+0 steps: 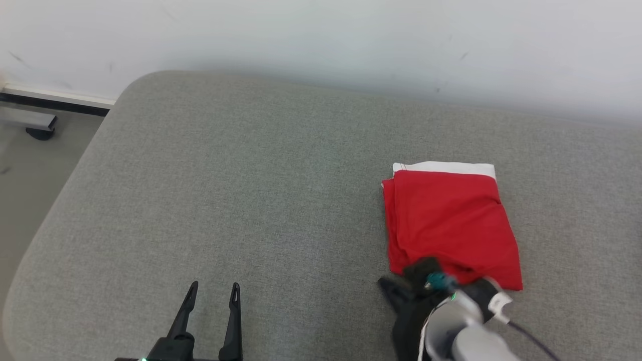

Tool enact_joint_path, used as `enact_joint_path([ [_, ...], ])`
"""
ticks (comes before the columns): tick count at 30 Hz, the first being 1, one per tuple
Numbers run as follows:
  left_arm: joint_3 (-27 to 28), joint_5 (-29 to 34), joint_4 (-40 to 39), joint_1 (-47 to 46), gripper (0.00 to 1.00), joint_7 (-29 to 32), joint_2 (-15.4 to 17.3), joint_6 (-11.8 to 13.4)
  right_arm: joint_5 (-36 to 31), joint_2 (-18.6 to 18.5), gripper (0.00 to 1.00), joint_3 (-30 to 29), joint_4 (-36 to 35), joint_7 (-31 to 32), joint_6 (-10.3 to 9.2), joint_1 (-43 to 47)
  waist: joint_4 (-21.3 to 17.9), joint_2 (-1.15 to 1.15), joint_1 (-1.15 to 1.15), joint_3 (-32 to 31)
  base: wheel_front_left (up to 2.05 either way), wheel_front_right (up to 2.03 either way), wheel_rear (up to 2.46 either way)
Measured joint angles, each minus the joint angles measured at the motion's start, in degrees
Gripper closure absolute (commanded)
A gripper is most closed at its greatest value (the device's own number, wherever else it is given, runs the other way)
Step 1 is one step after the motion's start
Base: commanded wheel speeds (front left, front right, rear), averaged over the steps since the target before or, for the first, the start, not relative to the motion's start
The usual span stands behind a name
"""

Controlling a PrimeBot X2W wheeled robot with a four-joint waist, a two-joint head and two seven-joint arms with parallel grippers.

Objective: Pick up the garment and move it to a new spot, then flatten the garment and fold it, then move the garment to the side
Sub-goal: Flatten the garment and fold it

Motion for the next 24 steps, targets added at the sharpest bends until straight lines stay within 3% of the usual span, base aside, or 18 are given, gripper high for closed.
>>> enact_joint_path([
  [3,0.2,0.1,0.1,0.1,0.00,0.0,0.0,0.0,1.8,0.9,1.00,2.6,-3.7,2.1,0.01,3.6,-0.4,0.00,0.00,-0.5,0.00,0.00,0.00],
  [8,1.0,0.4,-0.1,0.7,0.00,0.0,0.0,-0.1,4.1,1.3,1.00,1.7,-11.1,3.1,0.00,7.4,-1.5,0.00,0.00,-1.1,0.00,0.00,0.00],
  [9,1.1,0.5,-0.1,0.8,0.00,0.0,0.0,-0.2,4.2,1.7,0.70,0.9,-12.6,3.0,0.00,8.2,-1.8,0.00,0.00,-1.2,0.00,0.00,0.00],
  [10,1.3,0.6,-0.2,0.9,0.00,0.0,0.0,-0.2,4.2,2.1,0.00,0.0,-14.2,2.5,0.01,9.1,-2.1,0.00,0.00,-1.4,0.00,0.00,0.00],
  [18,3.4,1.2,-2.7,2.2,0.00,0.0,0.0,0.1,0.9,6.9,0.00,-13.4,-24.8,-3.3,0.00,17.9,-5.6,0.00,0.00,-2.7,0.00,0.00,0.00],
  [24,5.5,1.3,-4.2,3.5,0.00,0.0,0.1,0.1,-1.0,8.7,0.00,-24.5,-29.0,-9.7,0.00,23.0,-8.2,0.00,-0.01,-4.1,0.00,0.00,0.00],
])
